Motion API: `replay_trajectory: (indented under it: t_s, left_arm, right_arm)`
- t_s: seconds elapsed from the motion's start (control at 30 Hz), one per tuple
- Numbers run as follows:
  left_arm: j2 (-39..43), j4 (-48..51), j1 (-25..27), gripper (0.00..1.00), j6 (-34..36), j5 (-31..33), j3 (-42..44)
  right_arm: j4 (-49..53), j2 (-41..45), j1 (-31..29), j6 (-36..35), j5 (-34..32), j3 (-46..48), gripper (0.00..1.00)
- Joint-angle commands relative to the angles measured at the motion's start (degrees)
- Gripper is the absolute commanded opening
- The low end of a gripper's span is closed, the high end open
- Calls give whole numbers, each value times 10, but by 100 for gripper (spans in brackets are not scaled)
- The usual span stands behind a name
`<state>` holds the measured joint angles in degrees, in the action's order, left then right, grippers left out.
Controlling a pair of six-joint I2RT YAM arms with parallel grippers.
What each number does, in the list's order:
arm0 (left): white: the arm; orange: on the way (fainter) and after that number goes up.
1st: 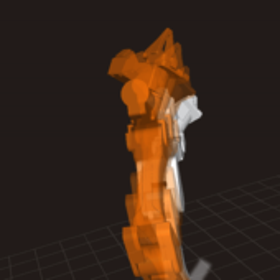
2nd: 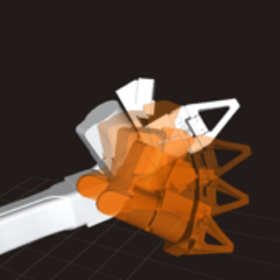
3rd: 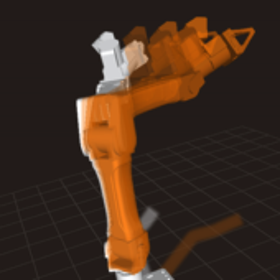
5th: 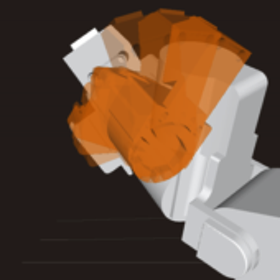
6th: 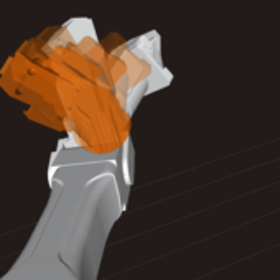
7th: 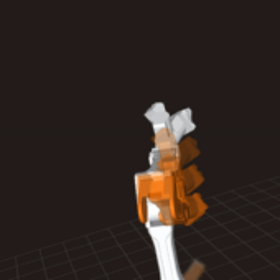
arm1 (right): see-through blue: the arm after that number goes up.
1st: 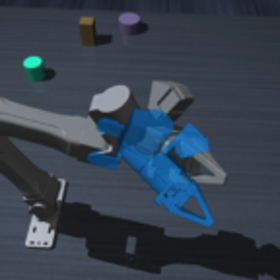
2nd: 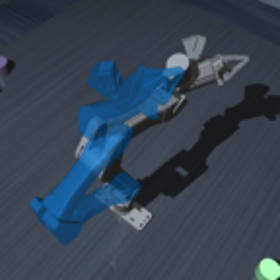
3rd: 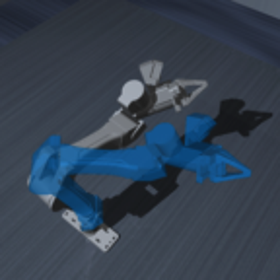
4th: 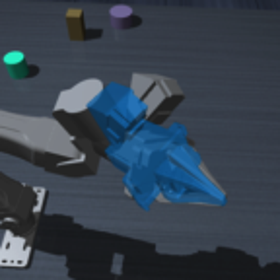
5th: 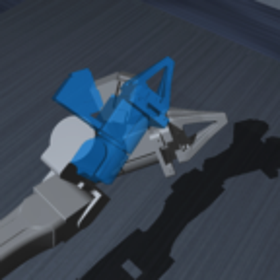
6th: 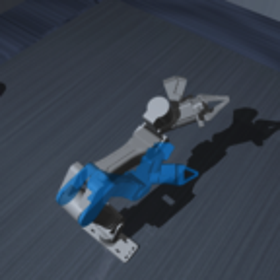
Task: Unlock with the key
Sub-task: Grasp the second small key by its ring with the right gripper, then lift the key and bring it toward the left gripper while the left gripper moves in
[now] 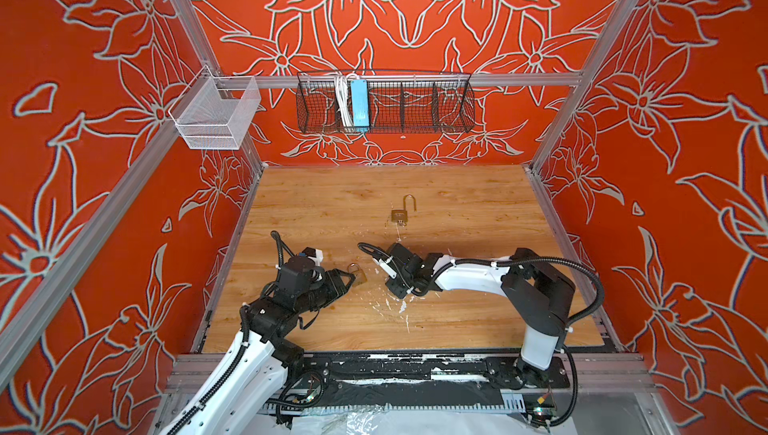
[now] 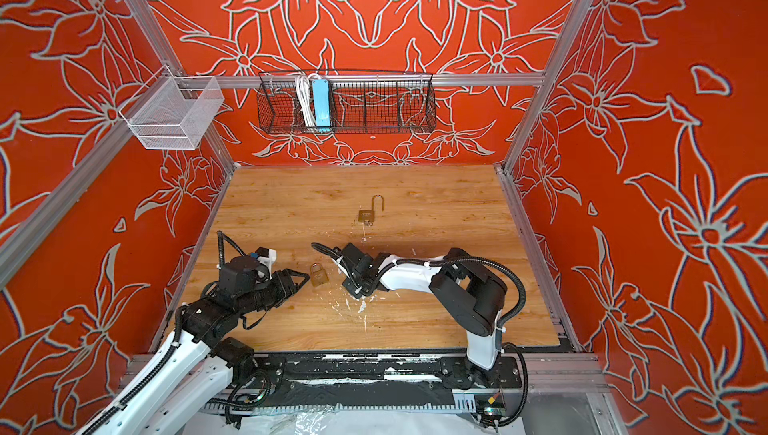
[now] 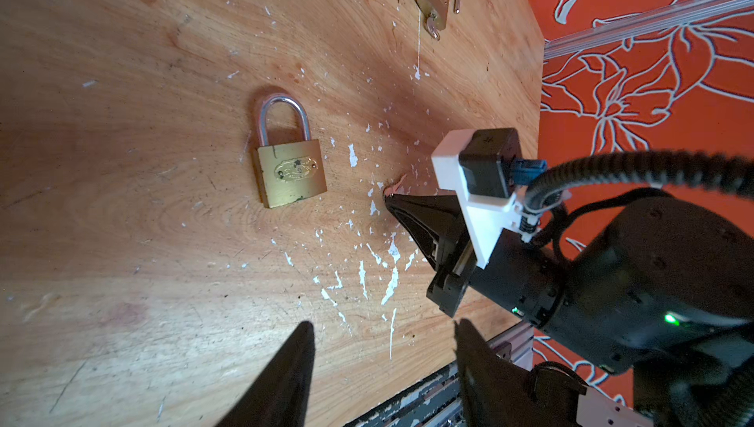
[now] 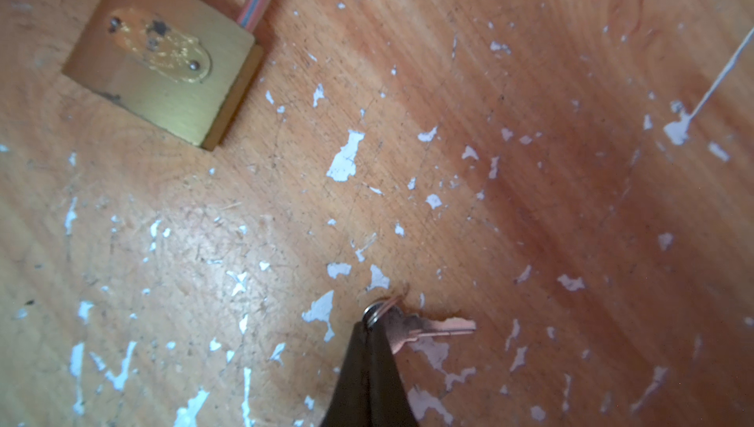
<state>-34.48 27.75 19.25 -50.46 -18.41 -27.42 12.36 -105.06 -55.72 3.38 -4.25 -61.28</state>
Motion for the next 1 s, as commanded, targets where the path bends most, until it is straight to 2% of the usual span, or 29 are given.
replay_trajectory:
  t_s: [0.0, 0.13, 0.3, 0.43, 0.63, 0.97]
  left_arm:
    - [-11, -26, 1, 56, -7, -16, 13]
    - [-42, -72, 2, 56, -17, -45, 30]
    - [-103, -230, 2, 56, -65, -132, 68]
    - [-153, -289, 3, 56, -87, -162, 67]
    - [-193, -374, 7, 57, -151, -172, 69]
    - [-256, -419, 31, 58, -176, -151, 60]
  right_arm:
    - [-18, 23, -3, -24, -23, 19, 0]
    - [-41, 70, -3, -59, -17, 53, 0]
    - [-76, 138, -3, -101, 19, 100, 0]
    - [-96, 181, -3, -129, 43, 127, 0]
    - [-89, 190, -3, -133, 53, 124, 0]
    - [-95, 212, -3, -129, 96, 116, 0]
